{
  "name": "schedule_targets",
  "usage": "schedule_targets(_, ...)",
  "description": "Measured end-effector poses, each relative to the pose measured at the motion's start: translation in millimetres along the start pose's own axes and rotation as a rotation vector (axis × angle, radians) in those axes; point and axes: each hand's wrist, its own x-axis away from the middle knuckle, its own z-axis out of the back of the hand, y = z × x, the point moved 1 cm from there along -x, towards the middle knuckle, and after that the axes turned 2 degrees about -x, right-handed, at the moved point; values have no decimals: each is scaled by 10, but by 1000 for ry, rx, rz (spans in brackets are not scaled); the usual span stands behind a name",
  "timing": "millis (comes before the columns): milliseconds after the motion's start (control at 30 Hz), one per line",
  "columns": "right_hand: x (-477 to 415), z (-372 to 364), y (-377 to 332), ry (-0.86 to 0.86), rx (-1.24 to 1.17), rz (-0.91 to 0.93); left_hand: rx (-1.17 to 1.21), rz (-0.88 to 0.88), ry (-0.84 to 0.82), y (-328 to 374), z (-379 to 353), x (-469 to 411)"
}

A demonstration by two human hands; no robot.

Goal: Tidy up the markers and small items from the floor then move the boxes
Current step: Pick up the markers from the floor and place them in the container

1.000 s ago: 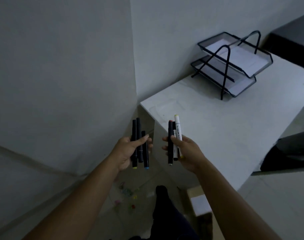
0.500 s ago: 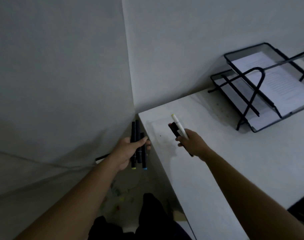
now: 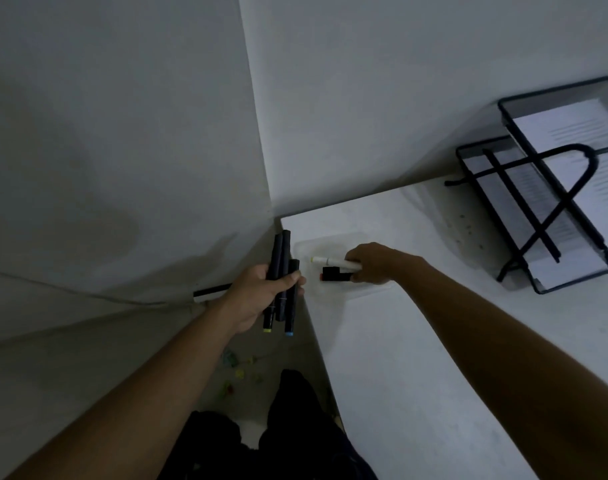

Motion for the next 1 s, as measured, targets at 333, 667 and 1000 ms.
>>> schedule_targets(333, 6, -19, 205, 106, -125, -4, -96, 7, 11, -76, -38, -44)
schedule_targets(667, 8, -122, 255, 176, -142, -15, -122, -4, 33, -120, -37, -40)
schedule_targets(1000, -31, -291, 280, 170, -9, 75, -104, -21, 48, -92, -55, -36)
